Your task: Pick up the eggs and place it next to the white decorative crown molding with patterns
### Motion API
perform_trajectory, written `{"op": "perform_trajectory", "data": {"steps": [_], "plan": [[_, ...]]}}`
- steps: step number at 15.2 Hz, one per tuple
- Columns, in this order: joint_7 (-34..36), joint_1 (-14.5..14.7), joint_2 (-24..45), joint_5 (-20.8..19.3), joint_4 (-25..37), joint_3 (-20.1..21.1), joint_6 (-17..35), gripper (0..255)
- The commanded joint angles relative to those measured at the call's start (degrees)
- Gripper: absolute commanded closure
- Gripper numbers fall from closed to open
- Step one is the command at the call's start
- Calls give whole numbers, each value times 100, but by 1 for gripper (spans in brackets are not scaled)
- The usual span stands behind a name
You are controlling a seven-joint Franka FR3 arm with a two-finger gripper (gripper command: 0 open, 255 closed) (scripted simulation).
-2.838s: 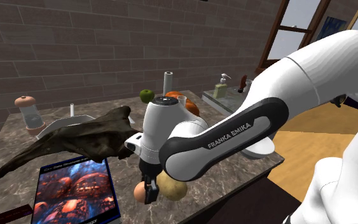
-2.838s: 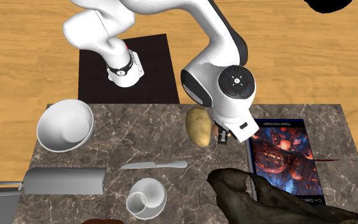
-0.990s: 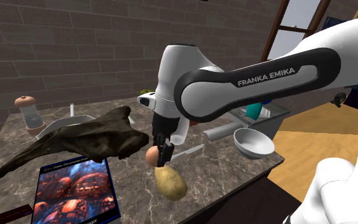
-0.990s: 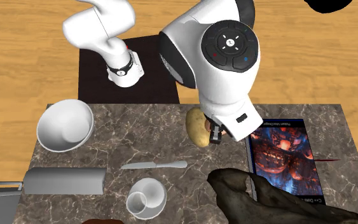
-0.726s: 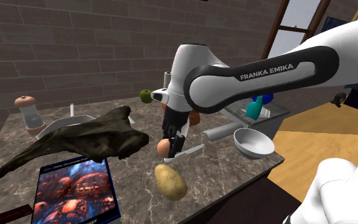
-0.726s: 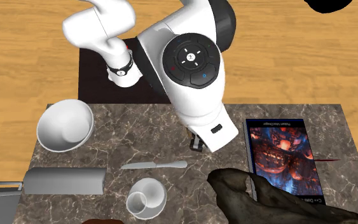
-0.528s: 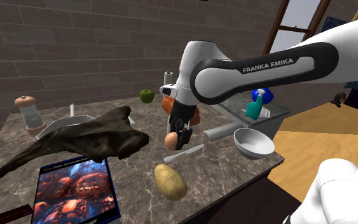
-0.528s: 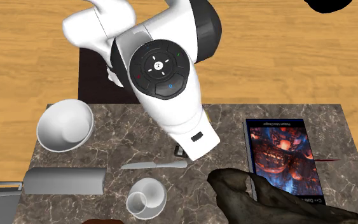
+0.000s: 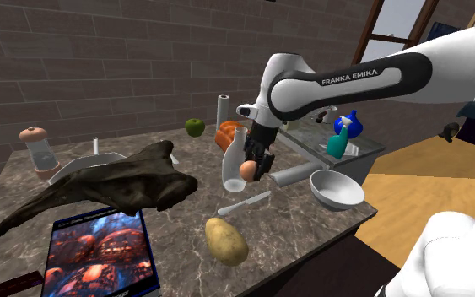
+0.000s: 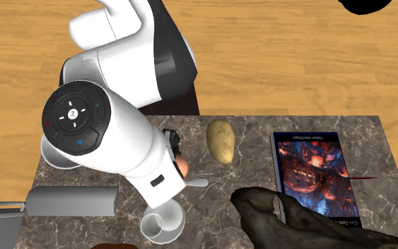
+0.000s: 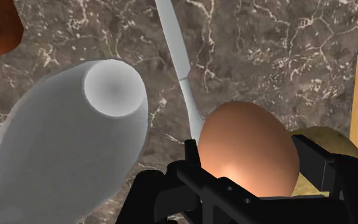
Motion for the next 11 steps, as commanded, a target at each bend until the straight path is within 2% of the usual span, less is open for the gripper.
{"op": "perform_trajectory", "data": {"steps": [1,11], "plan": [[-308,-132,-12,-37,-3,-193,-52,255],[-1691,-733,500,-151,611,-1058,-358,255]]}}
